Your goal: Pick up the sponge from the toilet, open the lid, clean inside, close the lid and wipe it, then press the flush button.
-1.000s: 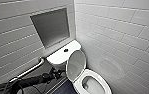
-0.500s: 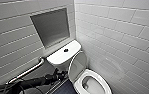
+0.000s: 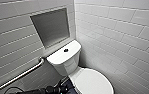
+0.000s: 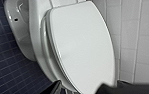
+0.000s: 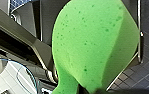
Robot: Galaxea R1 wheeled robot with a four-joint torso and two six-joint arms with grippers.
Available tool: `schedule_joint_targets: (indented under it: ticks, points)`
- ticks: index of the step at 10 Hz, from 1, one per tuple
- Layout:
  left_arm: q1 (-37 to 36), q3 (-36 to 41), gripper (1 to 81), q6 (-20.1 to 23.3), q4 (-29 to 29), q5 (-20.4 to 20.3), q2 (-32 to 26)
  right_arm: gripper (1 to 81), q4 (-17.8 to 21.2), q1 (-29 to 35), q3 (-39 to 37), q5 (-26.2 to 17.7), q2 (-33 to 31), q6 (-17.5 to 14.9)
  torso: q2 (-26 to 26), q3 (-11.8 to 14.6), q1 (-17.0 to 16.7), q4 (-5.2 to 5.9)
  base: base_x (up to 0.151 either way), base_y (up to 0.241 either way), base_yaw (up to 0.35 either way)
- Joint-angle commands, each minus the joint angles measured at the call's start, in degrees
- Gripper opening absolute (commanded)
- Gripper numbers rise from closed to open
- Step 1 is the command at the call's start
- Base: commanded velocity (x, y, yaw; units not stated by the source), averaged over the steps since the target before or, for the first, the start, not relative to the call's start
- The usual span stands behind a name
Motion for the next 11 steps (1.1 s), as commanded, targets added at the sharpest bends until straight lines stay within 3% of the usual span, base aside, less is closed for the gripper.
schedule_joint_targets:
  ticks: [1,4,7,11]
  points:
    - [13.56,8.67,81.1,7.12,27.6,8.23,-12.54,1.0,-0.65,1.44,0.53,-3.58,-1.09,-0.69,0.0,0.0,0.0,0.0,0.0,0.0,0.0]
    - [27.1,11.86,81.1,14.69,33.52,7.44,-17.41,1.0,-1.35,1.88,4.67,-3.23,-3.73,-0.69,0.0,0.02,0.0,0.0,0.0,0.0,0.0]
    - [39.34,4.48,81.1,23.83,33.61,3.22,-13.01,1.0,-1.0,5.75,12.67,-0.94,-9.88,0.27,0.0,0.02,0.0,0.0,0.0,0.0,0.0]
    - [43.57,-8.78,81.1,24.98,33.52,2.96,-3.98,1.0,0.67,16.28,31.13,-1.12,-27.02,3.35,-0.02,0.04,-0.02,0.0,0.0,0.0,0.0]
